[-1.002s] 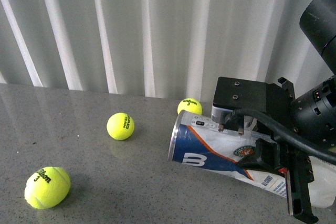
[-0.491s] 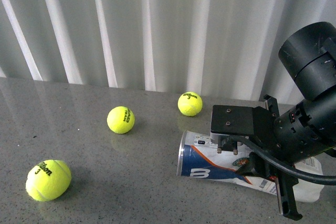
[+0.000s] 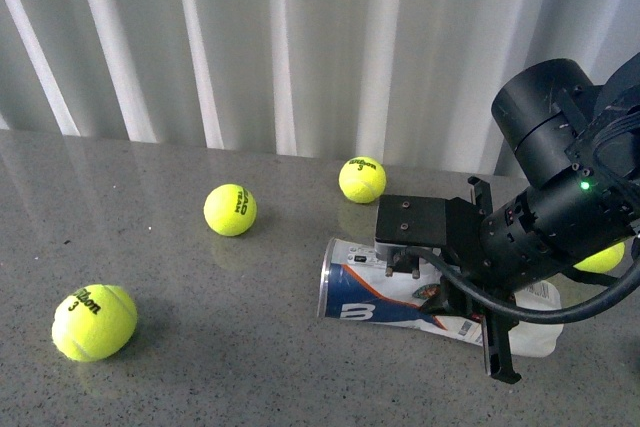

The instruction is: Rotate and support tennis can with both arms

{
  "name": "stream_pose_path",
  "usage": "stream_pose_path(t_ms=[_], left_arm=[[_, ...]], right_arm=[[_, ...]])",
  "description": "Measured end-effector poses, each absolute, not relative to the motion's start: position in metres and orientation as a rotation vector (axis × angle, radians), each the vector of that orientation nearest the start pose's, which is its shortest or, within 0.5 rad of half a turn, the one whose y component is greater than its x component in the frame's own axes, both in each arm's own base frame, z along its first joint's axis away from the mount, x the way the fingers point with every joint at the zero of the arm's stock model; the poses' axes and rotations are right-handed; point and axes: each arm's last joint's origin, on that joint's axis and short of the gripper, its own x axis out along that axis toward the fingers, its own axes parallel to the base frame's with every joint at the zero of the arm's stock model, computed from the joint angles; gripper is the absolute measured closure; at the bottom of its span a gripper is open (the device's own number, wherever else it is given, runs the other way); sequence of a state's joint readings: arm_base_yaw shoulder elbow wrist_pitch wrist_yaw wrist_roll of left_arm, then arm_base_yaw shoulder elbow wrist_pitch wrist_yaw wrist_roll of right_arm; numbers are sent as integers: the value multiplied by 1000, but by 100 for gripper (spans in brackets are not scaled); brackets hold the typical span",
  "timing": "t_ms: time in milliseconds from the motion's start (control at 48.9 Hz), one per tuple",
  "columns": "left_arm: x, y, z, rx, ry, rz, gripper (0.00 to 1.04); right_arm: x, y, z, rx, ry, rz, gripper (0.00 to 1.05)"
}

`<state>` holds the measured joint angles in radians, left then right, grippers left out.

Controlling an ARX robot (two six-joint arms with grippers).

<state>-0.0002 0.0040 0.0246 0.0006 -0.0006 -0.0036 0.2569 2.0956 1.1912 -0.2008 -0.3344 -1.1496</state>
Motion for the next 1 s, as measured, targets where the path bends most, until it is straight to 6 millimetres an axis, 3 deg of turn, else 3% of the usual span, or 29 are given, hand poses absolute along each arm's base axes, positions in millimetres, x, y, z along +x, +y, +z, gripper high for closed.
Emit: stream_pose_path(t_ms=[245,716,1002], left_arm=[[96,0,172,-4,-21,0,7],[96,0,172,-4,-21,0,7],[96,0,172,-4,-21,0,7]], right_arm=[[373,112,82,-953,695,1143,91],[364,99,81,-952,712,1144,92],[357,97,76,-954,738,1161,55]])
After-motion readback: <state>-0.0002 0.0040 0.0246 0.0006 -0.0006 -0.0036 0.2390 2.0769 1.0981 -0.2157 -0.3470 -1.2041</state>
